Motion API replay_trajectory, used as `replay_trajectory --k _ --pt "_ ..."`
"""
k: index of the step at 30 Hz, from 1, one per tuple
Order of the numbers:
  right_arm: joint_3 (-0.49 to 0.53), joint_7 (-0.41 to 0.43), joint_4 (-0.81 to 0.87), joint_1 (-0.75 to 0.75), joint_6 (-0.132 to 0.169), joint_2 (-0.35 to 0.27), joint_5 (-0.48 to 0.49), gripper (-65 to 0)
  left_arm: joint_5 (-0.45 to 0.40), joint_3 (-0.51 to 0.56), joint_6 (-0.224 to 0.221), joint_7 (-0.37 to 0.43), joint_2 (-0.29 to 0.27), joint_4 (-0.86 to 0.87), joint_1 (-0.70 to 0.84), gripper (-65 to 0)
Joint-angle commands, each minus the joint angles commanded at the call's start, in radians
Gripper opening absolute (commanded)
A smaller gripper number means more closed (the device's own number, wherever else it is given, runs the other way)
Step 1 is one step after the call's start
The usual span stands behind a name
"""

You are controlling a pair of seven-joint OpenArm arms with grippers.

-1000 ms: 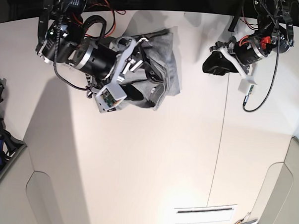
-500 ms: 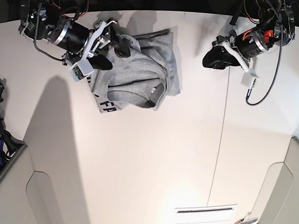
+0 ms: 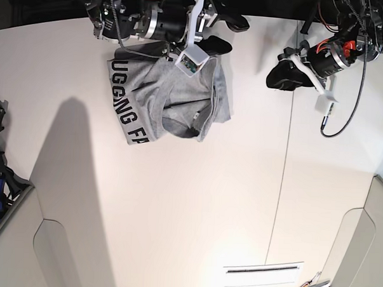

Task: Fold the T-shirt properly
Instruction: 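Fold the strip again with the right gripper toward the left gripper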

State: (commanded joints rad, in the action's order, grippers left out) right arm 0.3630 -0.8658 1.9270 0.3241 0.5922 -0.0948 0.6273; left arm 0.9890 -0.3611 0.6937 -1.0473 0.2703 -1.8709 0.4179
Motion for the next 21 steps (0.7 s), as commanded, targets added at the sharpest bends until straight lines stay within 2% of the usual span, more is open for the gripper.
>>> replay_trajectory --k 3,5,8,11,14,15,16,17,19,21 --pt "0.009 -0.001 0.019 -0.033 -0.001 0.002 -0.006 -27.9 0.030 -0.057 0.004 0.000 0.002 0.000 -0.002 -37.1" --pt "0.000 0.002 0.037 -0.069 -0.002 0.002 -0.054 -27.9 0.065 -0.095 0.004 -0.003 0.002 0.000 -0.002 -37.1" --pt "-0.041 0.025 0.039 -0.134 -0.024 0.002 -0.109 -27.9 0.133 -0.127 0.004 -0.026 0.002 -0.004 -0.002 -37.2" --pt "-0.124 0.080 0.038 -0.185 -0.047 0.005 -0.190 -27.9 0.246 -0.127 0.004 -0.112 -0.002 -0.043 -0.002 -43.5" --pt "-0.225 0.100 0.025 -0.232 -0.079 0.010 -0.229 -28.1 0.269 -0.123 0.004 -0.126 -0.002 -0.125 0.006 -51.6" --pt "-0.258 0.100 0.017 -0.246 -0.097 0.009 -0.237 -28.2 0.275 -0.119 0.004 -0.132 -0.002 -0.158 0.013 -56.5" --pt "-0.289 0.104 0.006 -0.258 -0.103 0.009 -0.249 -31.1 0.280 -0.112 0.004 -0.137 -0.002 -0.193 0.024 -61.2" --pt "-0.320 0.108 -0.005 -0.269 -0.106 0.009 -0.257 -37.7 0.297 -0.099 0.004 -0.144 -0.001 -0.228 0.038 -64.2" --pt "-0.376 0.111 -0.024 -0.293 -0.122 0.009 -0.257 -54.2 0.339 -0.048 0.004 -0.167 -0.001 -0.294 0.069 -64.8" --pt "-0.413 0.110 -0.051 -0.320 -0.121 0.009 -0.257 -64.3 0.318 0.033 0.004 -0.169 -0.001 -0.335 0.095 -64.7"
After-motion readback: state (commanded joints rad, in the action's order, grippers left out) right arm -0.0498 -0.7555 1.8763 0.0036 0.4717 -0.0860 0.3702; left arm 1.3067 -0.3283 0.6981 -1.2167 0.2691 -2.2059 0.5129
